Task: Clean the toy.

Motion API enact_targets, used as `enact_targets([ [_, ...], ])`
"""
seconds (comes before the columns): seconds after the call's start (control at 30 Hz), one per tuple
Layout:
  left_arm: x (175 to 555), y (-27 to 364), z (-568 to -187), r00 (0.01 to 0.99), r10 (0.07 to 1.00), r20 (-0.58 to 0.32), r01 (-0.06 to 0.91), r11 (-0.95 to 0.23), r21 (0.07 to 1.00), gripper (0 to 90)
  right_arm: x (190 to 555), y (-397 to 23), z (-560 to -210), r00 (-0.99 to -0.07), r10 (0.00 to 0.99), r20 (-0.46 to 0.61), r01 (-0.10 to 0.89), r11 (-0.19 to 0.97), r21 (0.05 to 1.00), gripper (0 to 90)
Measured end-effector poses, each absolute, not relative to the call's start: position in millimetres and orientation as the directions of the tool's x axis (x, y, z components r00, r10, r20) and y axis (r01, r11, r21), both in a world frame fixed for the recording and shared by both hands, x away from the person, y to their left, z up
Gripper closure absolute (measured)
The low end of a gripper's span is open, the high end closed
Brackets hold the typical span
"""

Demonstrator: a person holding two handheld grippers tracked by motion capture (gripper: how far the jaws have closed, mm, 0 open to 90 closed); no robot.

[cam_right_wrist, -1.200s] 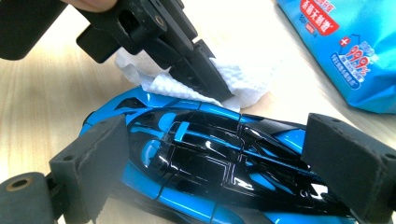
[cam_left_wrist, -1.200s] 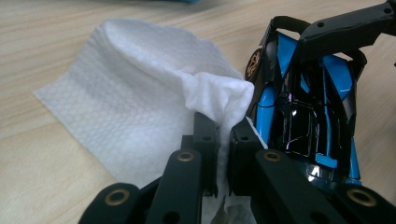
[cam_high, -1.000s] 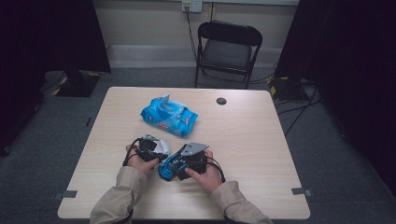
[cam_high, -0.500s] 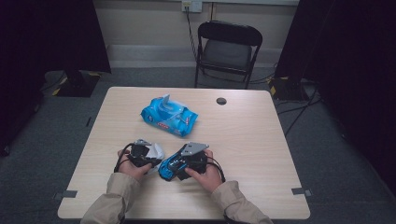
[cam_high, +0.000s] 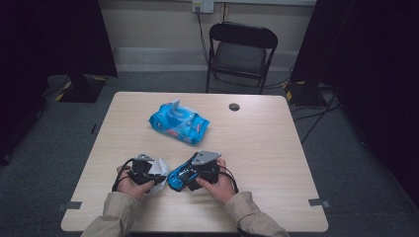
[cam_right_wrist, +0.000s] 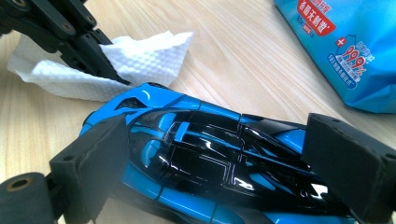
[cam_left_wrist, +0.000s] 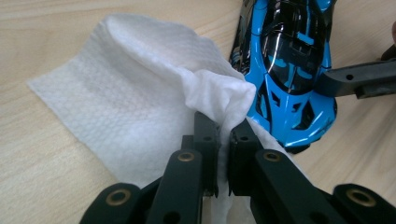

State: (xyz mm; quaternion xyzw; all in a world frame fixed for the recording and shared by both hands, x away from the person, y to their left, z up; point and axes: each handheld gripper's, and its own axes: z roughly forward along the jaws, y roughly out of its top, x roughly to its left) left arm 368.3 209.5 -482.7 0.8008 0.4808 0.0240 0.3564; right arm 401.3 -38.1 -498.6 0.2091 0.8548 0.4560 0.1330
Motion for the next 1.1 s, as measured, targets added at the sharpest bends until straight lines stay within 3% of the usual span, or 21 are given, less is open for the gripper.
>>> enact_targets([
  [0.23, 369.9, 206.3, -458.2, 0.559, 0.778, -0.287, 0.718, -0.28, 0.637, 84.9, 401.9, -37.9, -496.8, -0.876, 0.481, -0.03, 0.247, 0.502, 0.828, 7.7],
  [0.37, 375.7, 200.4, -444.4, 0.577, 0.77, -0.272, 0.694, -0.287, 0.66, 84.9, 403.6, -42.3, -491.4, -0.876, 0.481, 0.013, 0.277, 0.481, 0.832, 16.4],
  [0.5, 384.5, 188.1, -433.7, 0.593, 0.761, -0.262, 0.674, -0.291, 0.679, 85.0, 405.4, -53.5, -482.3, -0.879, 0.475, 0.021, 0.278, 0.478, 0.833, 14.7],
  [0.87, 407.2, 126.3, -406.9, 0.682, 0.69, -0.245, 0.603, -0.34, 0.721, 85.0, 404.0, -115.2, -469.3, -0.853, 0.522, -0.035, 0.266, 0.491, 0.83, 14.6],
  [1.1, 415.2, 80.5, -402.1, 0.737, 0.63, -0.245, 0.566, -0.377, 0.733, 85.1, 397.3, -156.4, -474.7, -0.818, 0.576, -0.01, 0.306, 0.45, 0.839, 14.7],
])
